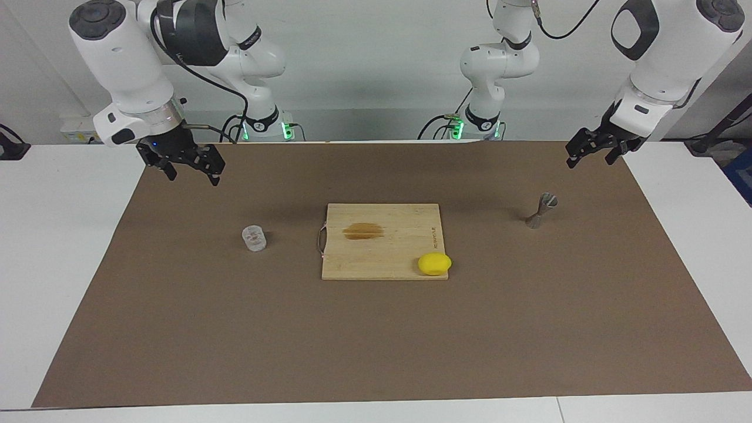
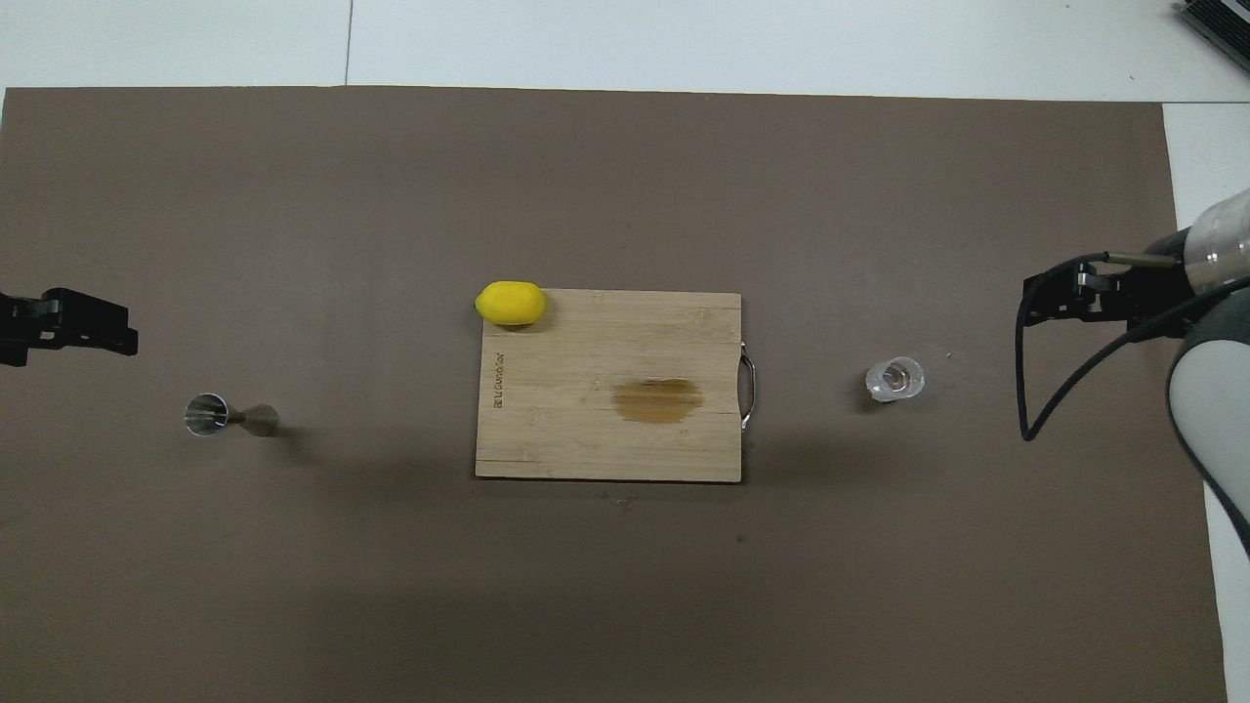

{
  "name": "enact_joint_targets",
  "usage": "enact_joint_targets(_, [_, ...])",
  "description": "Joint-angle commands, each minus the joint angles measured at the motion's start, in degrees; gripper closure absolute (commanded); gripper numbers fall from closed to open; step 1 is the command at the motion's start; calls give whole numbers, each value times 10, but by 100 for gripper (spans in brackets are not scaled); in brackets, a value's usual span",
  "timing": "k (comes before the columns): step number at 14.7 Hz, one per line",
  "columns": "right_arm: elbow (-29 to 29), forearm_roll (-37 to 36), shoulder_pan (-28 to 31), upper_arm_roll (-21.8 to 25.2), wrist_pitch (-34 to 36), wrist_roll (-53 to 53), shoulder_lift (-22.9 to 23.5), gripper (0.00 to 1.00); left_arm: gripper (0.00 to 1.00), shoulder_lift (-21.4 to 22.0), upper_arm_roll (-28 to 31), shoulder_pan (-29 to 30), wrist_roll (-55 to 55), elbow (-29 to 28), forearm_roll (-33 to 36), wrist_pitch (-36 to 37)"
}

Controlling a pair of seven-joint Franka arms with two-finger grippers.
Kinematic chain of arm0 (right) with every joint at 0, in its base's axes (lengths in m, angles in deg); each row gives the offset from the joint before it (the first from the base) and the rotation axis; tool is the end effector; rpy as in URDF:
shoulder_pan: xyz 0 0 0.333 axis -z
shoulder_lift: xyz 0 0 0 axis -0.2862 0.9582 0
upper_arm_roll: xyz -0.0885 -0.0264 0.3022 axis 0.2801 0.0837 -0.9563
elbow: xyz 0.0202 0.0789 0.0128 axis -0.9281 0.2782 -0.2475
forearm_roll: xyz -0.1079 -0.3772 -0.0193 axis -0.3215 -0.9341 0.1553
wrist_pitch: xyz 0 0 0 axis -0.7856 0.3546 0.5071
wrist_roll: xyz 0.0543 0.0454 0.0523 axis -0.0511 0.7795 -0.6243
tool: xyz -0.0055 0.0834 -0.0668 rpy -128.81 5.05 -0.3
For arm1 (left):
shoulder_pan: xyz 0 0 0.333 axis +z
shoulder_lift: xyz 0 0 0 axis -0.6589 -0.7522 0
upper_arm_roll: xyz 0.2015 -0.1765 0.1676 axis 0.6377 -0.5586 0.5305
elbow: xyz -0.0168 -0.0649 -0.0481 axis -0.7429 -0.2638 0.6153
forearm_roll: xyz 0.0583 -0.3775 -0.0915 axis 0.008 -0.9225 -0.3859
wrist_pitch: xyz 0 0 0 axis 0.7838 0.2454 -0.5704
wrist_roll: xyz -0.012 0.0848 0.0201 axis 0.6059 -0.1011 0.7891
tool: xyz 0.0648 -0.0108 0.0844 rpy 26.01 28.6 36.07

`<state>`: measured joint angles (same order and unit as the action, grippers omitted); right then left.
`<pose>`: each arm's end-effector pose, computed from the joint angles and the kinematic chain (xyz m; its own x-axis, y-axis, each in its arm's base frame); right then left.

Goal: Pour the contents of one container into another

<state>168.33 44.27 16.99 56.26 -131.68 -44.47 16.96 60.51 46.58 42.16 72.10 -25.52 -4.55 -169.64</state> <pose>0.5591 0.0101 0.5772 0.9841 -0.1769 -0.0152 -0.1765 -0.9840 0.0230 0.5399 0.0076 0.5925 0.9981 0.0329 -0.0529 0.0338 -0.9993 0.0151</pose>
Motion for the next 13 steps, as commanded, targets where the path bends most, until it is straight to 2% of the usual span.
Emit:
enact_joint_targets(1, [2, 11, 6, -3, 2, 5, -6, 0, 0, 6, 7, -9, -8, -8, -4, -10])
enact_joint_targets(13, [3, 11, 6, -3, 4, 5, -6, 0, 0, 2, 7, -9, -8, -7, -4, -47])
